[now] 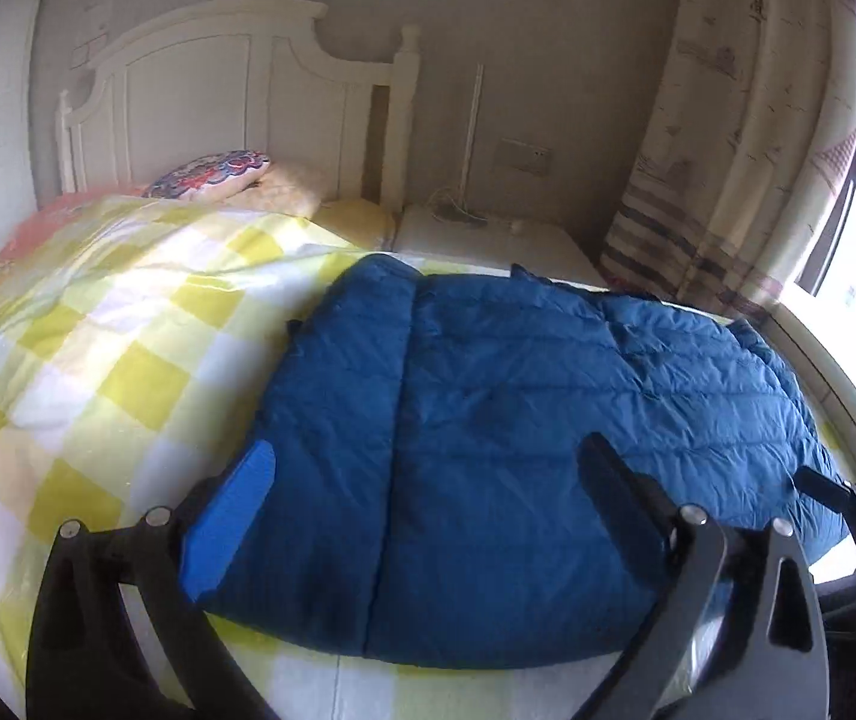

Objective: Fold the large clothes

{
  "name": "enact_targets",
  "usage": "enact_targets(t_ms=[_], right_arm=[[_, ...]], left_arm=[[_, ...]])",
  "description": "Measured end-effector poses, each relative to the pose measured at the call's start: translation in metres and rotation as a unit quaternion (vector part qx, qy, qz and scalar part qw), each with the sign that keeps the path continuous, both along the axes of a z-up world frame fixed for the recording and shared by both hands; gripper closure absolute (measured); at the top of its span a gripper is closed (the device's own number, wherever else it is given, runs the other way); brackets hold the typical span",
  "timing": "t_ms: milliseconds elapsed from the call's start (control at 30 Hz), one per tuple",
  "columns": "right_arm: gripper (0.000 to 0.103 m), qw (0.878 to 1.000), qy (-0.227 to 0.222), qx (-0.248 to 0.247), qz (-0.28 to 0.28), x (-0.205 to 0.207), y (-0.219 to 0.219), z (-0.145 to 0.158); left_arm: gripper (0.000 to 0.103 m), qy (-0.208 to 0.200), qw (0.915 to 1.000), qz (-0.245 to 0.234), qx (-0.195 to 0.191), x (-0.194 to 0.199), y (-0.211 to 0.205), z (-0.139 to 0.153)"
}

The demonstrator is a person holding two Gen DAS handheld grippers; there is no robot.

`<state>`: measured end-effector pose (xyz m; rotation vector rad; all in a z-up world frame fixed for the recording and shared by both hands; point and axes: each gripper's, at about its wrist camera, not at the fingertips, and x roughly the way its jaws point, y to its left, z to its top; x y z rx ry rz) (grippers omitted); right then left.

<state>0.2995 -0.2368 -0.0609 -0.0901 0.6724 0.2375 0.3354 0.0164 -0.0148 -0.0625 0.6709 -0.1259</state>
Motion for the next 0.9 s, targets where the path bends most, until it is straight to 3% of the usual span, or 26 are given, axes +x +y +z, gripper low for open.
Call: enact_targets(t_ms=[67,100,167,300,433,667,733,800,900], right_arm=[[0.006,1.0,0.008,-0.021,-0.002,0.004,0.002,-0.007],[0.006,1.0,0.006,-0.019,0.0,0.004,-0.003,-0.008],[0.006,1.0,0.006,-0.023,-0.016,0.0,-0.017,-0.01],[0.006,0.997,0.009,-0.012,-0.077,-0.007,-0.069,-0.011],[0.005,0.991,0.03,0.047,-0.125,-0.012,-0.123,-0.024],[0.006,0.987,0.046,0.081,-0.133,-0.013,-0.132,-0.024],[0.006,0.981,0.029,0.118,-0.152,-0.029,-0.139,-0.014],[0.005,0.968,0.017,0.195,-0.158,-0.051,-0.151,-0.008],[0.005,0.942,0.063,0.294,-0.148,-0.074,-0.161,-0.022]], left_arm=[[0.003,0.041,0.9989,-0.015,0.019,0.009,-0.024,-0.027],[0.002,0.049,0.9976,-0.009,0.048,0.012,-0.033,-0.041],[0.002,0.031,0.996,-0.009,0.083,0.014,-0.041,-0.052],[0.002,0.04,0.9952,-0.01,0.089,0.015,-0.04,-0.056],[0.002,0.036,0.9951,-0.01,0.092,0.013,-0.039,-0.056],[0.002,0.038,0.995,-0.009,0.092,0.01,-0.038,-0.056],[0.002,0.038,0.9948,-0.009,0.094,0.01,-0.038,-0.056],[0.002,0.038,0.9948,-0.009,0.094,0.01,-0.038,-0.056],[0.002,0.038,0.9948,-0.009,0.094,0.01,-0.038,-0.056]])
